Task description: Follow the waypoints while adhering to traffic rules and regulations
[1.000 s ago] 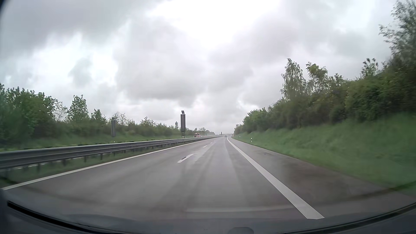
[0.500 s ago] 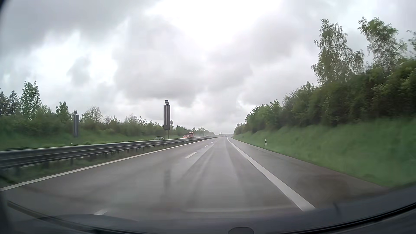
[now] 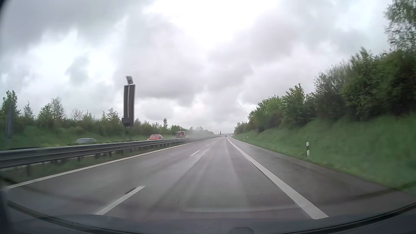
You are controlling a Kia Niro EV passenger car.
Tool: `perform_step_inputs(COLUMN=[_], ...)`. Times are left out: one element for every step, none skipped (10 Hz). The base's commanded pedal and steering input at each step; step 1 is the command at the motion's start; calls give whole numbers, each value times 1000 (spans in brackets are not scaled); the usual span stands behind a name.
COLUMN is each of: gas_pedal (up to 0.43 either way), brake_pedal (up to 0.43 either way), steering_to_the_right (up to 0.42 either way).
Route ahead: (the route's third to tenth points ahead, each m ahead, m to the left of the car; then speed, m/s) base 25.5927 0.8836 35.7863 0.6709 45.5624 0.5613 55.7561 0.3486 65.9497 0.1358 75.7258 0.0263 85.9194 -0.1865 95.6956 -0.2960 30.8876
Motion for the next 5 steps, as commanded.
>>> perform_step_inputs(gas_pedal=[299, 299, 299, 299, 299], brake_pedal=[0, 0, 0, 0, 0], steering_to_the_right=[0, 0, 0, 1, 0])
